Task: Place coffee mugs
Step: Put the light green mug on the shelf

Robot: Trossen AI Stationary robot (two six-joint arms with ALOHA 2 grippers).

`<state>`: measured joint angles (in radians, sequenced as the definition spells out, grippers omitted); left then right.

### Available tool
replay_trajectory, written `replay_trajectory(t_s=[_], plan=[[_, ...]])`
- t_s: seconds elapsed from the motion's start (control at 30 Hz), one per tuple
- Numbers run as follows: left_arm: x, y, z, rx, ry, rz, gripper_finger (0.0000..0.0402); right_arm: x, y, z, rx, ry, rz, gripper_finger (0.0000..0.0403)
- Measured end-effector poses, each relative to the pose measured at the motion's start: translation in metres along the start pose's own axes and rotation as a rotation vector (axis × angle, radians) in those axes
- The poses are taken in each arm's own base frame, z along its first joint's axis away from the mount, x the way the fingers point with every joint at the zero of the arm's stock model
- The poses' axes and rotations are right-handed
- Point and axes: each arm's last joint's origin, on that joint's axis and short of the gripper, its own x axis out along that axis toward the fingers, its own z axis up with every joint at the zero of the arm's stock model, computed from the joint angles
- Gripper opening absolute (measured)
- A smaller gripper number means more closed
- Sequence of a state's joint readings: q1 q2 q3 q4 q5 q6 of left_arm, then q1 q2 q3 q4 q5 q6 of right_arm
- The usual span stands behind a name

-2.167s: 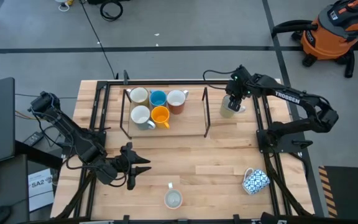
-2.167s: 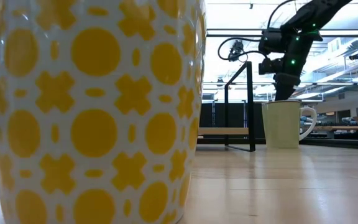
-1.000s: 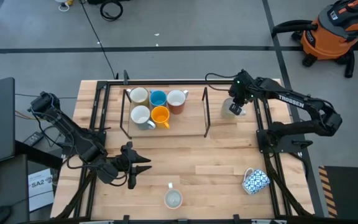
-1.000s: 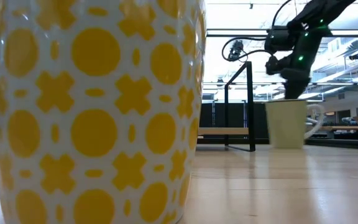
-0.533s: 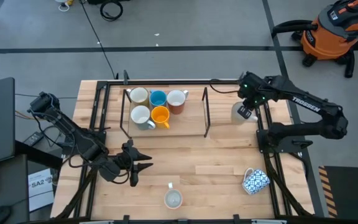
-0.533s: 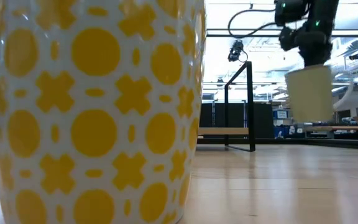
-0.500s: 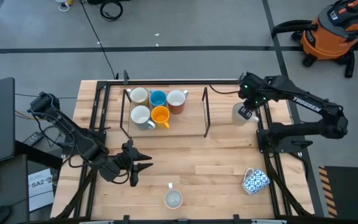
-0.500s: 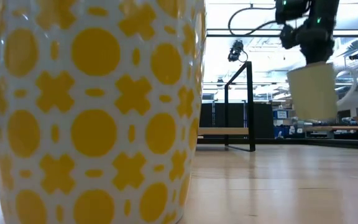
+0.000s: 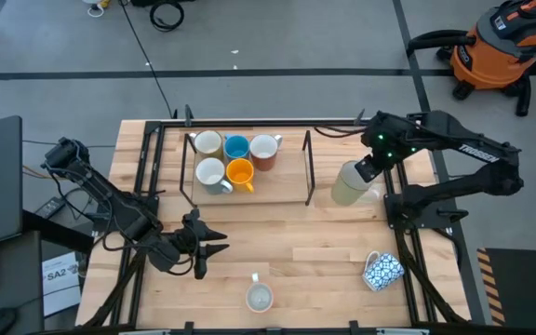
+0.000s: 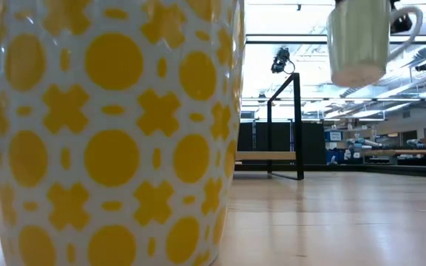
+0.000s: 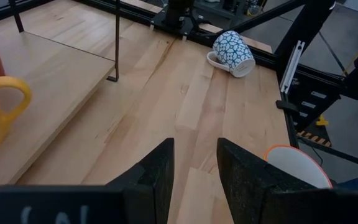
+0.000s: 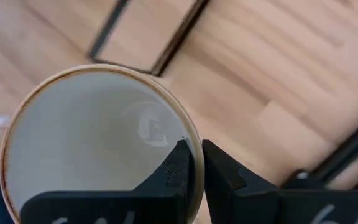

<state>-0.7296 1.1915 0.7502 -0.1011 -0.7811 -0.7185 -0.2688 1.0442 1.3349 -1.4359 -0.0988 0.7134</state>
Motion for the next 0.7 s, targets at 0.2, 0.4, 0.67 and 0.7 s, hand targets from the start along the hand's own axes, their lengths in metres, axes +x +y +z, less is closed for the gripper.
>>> replay_trajectory(t_s=[0.2, 0.4, 0.67, 0.7], plan=[[0.000, 0.000, 0.000, 0.000, 0.000, 0.000, 0.0128, -0.006, 0.024, -0.006, -0.006, 0.026, 0.062, 0.0033], [0.000, 0.000, 0.000, 0.000, 0.000, 0.000, 0.0128, 0.003, 0.060, -0.005, -0.045, 0.026, 0.185, 0.0033], [0.000, 0.000, 0.000, -0.001, 0.000, 0.000, 0.0128, 0.025, 0.111, 0.003, -0.133, -0.002, 0.414, 0.0033], [0.000, 0.000, 0.000, 0.000, 0.000, 0.000, 0.0128, 0.028, 0.115, 0.005, -0.137, -0.012, 0.432, 0.0033]])
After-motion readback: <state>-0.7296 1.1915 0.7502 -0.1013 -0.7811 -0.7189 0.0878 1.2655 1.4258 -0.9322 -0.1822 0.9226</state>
